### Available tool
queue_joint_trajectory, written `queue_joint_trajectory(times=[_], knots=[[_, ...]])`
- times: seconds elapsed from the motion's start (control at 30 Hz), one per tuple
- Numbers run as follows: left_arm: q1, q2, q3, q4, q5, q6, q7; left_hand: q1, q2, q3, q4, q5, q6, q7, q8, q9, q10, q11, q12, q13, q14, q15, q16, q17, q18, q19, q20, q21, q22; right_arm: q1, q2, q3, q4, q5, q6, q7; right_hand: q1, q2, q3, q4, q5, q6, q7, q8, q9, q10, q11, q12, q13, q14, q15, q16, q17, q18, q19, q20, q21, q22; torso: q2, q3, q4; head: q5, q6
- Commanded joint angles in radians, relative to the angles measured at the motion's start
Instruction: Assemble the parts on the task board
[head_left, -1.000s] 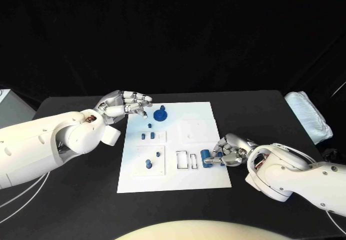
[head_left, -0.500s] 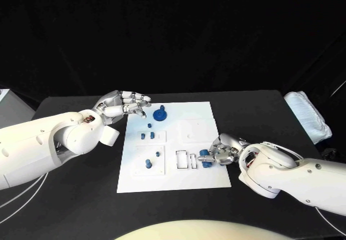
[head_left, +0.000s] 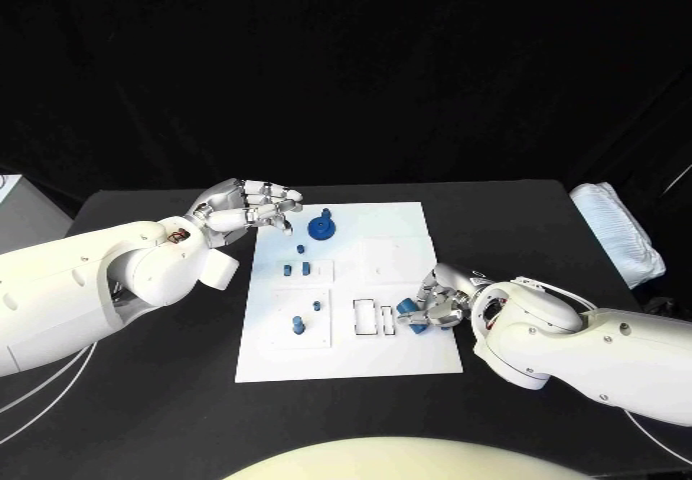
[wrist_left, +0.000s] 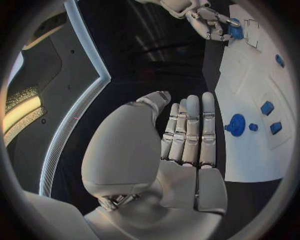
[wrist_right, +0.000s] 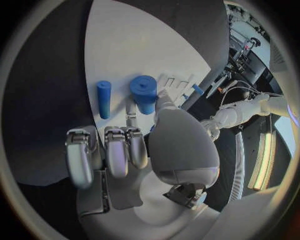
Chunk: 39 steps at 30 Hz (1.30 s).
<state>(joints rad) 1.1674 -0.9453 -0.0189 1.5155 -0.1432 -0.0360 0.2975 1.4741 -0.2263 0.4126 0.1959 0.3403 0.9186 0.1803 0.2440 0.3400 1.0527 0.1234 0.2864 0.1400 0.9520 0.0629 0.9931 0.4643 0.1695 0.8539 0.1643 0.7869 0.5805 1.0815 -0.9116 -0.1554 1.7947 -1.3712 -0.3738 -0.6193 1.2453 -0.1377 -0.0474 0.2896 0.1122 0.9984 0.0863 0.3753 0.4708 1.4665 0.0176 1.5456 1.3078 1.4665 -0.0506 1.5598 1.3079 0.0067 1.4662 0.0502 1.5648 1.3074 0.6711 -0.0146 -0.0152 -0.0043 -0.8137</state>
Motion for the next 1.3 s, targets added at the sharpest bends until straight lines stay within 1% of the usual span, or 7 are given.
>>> queue_joint_trajectory(times=[0.03,0.33,0.53,0.7,0.93,1.13,1.3], knots=[[0.000,0.000,0.001,0.003,0.008,0.019,0.002,-0.002,0.011,-0.001,0.006,0.001,0.008,0.001,0.000,-0.002,0.004,0.000,-0.006,-0.001,-0.006,-0.001,-0.004,0.002,0.011,-0.008,0.000,-0.004,0.002,-0.012,0.004,-0.010,0.006,0.003,0.054,-0.031,0.034,-0.004,0.025,-0.003,0.003,0.001,-0.002,0.007,-0.007,0.088,-0.009,0.005,0.242,0.100,-0.007,0.005,0.244,-0.007,0.105,-0.005,0.006,0.263,0.000,-0.0003,0.0014,-0.002,0.001],[0.000,0.001,0.001,0.002,0.008,0.017,0.002,-0.002,0.011,-0.001,0.006,0.001,0.008,0.001,0.000,-0.002,0.004,0.000,-0.006,-0.001,-0.006,-0.001,-0.004,0.002,0.011,-0.008,0.000,-0.004,0.002,-0.011,-0.006,-0.009,0.030,0.116,-0.056,0.017,0.041,0.006,0.073,0.001,0.003,0.023,-0.009,0.018,-0.008,0.100,-0.015,0.019,0.257,0.101,-0.012,0.006,0.249,-0.007,0.105,-0.009,0.006,0.263,-0.001,-0.0023,0.0031,-0.004,0.002],[0.000,0.002,0.001,0.001,0.008,0.016,0.002,-0.002,0.011,-0.001,0.007,0.001,0.008,0.001,0.000,-0.002,0.004,0.000,-0.006,-0.001,-0.006,-0.001,-0.004,0.002,0.011,-0.008,0.000,-0.004,0.002,0.000,-0.012,-0.007,0.045,0.173,-0.110,0.058,0.039,0.018,0.086,-0.001,0.002,0.031,-0.014,0.021,-0.009,0.104,-0.019,0.025,0.263,0.102,-0.015,0.007,0.251,-0.007,0.105,-0.011,0.006,0.263,-0.001,-0.0021,0.0019,-0.001,0.005],[0.000,0.003,0.001,0.000,0.008,0.016,0.002,-0.002,0.011,-0.001,0.007,0.001,0.008,0.001,0.000,-0.002,0.004,0.000,-0.006,-0.001,-0.006,-0.001,-0.004,0.002,0.011,-0.008,0.000,-0.004,0.002,0.015,-0.020,-0.004,0.067,0.204,-0.144,0.077,0.036,0.024,0.092,0.000,0.002,0.036,-0.016,0.022,-0.010,0.104,-0.021,0.025,0.263,0.103,-0.017,0.010,0.259,-0.007,0.105,-0.013,0.006,0.263,-0.001,-0.0023,0.0041,-0.004,0.005],[0.000,0.004,0.001,0.000,0.008,0.015,0.001,-0.002,0.011,-0.001,0.007,0.001,0.008,0.001,0.000,-0.002,0.004,0.000,-0.006,-0.001,-0.006,-0.001,-0.004,0.002,0.011,-0.008,0.000,-0.004,0.002,0.030,-0.009,-0.003,0.084,0.255,-0.136,0.086,0.018,0.033,0.097,0.001,0.000,0.041,-0.018,0.023,-0.012,0.104,-0.023,0.025,0.263,0.104,-0.019,0.011,0.263,-0.007,0.105,-0.015,0.006,0.263,0.000,-0.0028,0.0053,-0.003,0.005],[0.000,0.005,0.001,0.001,0.008,0.016,0.001,-0.003,0.012,-0.001,0.008,0.001,0.008,0.002,0.000,-0.002,0.004,0.000,-0.007,-0.002,-0.007,-0.001,-0.005,0.002,0.011,-0.009,0.000,-0.005,0.002,0.029,0.026,-0.003,0.064,0.273,-0.103,0.081,-0.020,0.042,0.098,0.002,-0.001,0.044,-0.019,0.021,-0.016,0.104,-0.025,0.024,0.262,0.104,-0.021,0.011,0.263,-0.007,0.105,-0.017,0.006,0.263,0.000,-0.0030,0.0050,-0.003,0.004],[0.000,0.005,0.001,0.001,0.008,0.016,0.001,-0.003,0.012,-0.001,0.008,0.001,0.008,0.002,0.000,-0.002,0.004,0.000,-0.007,-0.002,-0.007,-0.001,-0.005,0.002,0.011,-0.009,0.000,-0.005,0.002,0.024,0.061,-0.003,0.041,0.266,-0.102,0.071,-0.023,0.043,0.098,0.002,-0.001,0.045,-0.019,0.021,-0.017,0.103,-0.025,0.024,0.262,0.104,-0.021,0.011,0.263,-0.007,0.105,-0.017,0.006,0.263,0.000,-0.0035,0.0067,-0.005,0.004]])
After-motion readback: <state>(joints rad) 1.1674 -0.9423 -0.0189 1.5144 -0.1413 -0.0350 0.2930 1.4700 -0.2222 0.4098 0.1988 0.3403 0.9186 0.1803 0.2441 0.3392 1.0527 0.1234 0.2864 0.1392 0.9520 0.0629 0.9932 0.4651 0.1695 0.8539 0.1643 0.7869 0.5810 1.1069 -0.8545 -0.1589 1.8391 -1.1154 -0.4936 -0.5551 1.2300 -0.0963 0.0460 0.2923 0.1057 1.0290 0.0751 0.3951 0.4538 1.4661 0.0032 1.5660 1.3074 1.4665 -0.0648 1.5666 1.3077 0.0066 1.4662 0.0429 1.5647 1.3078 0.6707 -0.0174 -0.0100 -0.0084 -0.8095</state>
